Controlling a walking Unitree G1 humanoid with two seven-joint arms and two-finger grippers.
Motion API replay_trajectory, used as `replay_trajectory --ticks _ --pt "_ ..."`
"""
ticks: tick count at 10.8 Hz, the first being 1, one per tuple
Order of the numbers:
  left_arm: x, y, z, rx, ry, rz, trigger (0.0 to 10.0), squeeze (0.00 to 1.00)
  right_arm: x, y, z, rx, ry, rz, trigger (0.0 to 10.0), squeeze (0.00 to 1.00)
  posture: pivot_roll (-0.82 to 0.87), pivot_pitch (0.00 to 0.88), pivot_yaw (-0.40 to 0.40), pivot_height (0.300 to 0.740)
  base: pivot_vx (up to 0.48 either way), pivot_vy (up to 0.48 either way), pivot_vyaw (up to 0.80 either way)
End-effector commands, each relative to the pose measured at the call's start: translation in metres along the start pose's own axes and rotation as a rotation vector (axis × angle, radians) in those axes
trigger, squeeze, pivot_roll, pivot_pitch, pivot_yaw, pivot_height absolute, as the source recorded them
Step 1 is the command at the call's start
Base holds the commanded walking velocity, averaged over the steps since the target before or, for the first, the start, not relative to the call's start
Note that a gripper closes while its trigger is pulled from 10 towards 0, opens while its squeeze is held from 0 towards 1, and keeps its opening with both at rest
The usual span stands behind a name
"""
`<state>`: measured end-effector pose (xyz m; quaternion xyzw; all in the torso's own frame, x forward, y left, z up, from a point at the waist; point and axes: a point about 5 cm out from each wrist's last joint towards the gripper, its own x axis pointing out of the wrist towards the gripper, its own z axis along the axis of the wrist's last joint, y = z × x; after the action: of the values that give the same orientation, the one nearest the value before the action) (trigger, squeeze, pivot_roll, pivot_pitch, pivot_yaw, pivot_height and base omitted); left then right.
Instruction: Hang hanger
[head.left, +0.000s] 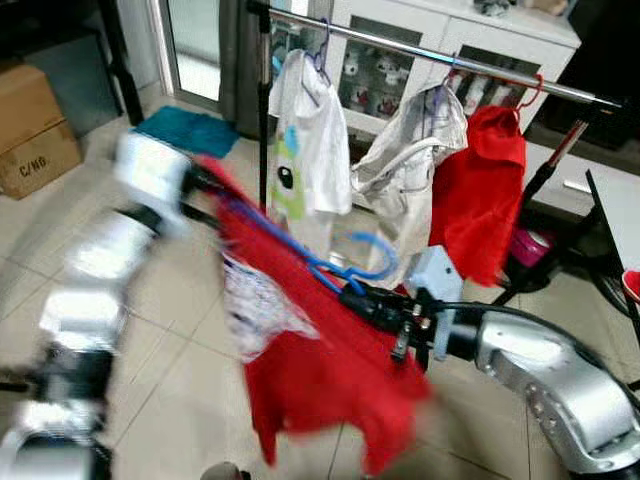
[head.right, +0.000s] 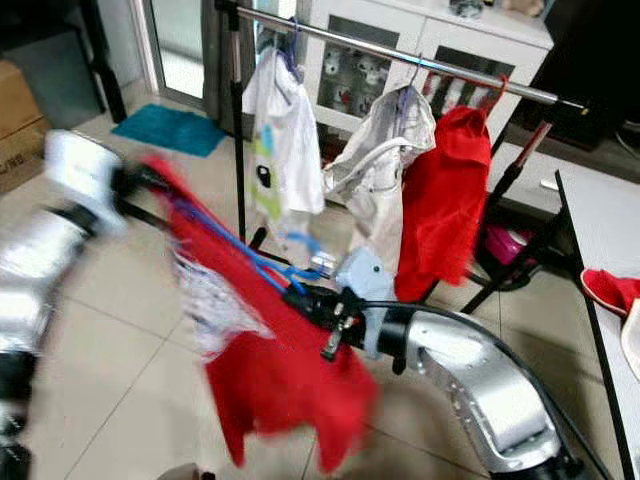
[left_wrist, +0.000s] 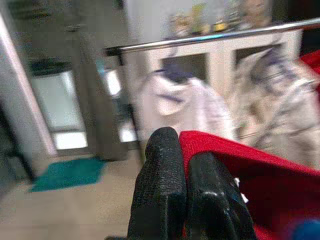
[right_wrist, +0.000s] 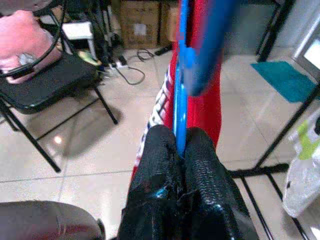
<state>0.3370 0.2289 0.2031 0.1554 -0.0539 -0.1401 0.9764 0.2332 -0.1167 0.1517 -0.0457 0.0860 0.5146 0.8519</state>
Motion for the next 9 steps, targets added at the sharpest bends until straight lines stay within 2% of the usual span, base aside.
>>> replay_trajectory --ticks 1,2,3,4,6,7,8,9 --pt "-0.003 0.032 0.009 0.087 0.013 0.099 0.0 0.0 -0.013 -0.005 -0.006 0.018 0.022 -0.007 0.0 0.0 -0.08 0.0 -0.099 0.74 0.0 0.0 0.0" --pt "-0.007 0.045 0.005 0.13 0.06 0.1 0.0 0.0 -0.016 -0.007 -0.008 0.034 0.001 -0.016 0.0 0.0 -0.08 0.0 -0.096 0.74 0.0 0.0 0.0" --pt "-0.009 0.052 0.001 0.133 0.082 0.12 0.0 0.0 -0.016 -0.006 -0.006 0.052 -0.032 -0.006 0.0 0.0 -0.08 0.0 -0.095 0.74 0.0 0.0 0.0" --pt "-0.007 0.05 -0.006 0.112 0.102 0.106 0.0 0.0 -0.013 -0.008 0.001 0.091 -0.109 0.005 0.0 0.0 -0.08 0.0 -0.094 0.74 0.0 0.0 0.0" --pt "0.013 -0.003 -0.014 0.043 0.085 -0.098 0.0 0.0 -0.001 -0.015 0.021 0.148 -0.258 -0.091 0.0 0.0 -0.07 0.0 -0.094 0.74 0.0 0.0 0.0" --pt "0.016 -0.039 -0.01 -0.005 0.043 -0.233 0.0 0.0 0.011 -0.021 0.032 0.181 -0.326 -0.214 0.0 0.0 -0.07 0.0 -0.092 0.74 0.0 0.0 0.0" --pt "0.016 -0.065 -0.006 -0.049 0.007 -0.329 0.0 0.0 0.018 -0.026 0.039 0.205 -0.363 -0.298 0.0 0.0 -0.08 0.0 -0.09 0.74 0.0 0.0 0.0" --pt "0.014 -0.093 0.001 -0.105 -0.035 -0.436 0.0 0.0 0.021 -0.038 0.039 0.219 -0.362 -0.442 0.0 0.0 -0.08 0.0 -0.089 0.74 0.0 0.0 0.0"
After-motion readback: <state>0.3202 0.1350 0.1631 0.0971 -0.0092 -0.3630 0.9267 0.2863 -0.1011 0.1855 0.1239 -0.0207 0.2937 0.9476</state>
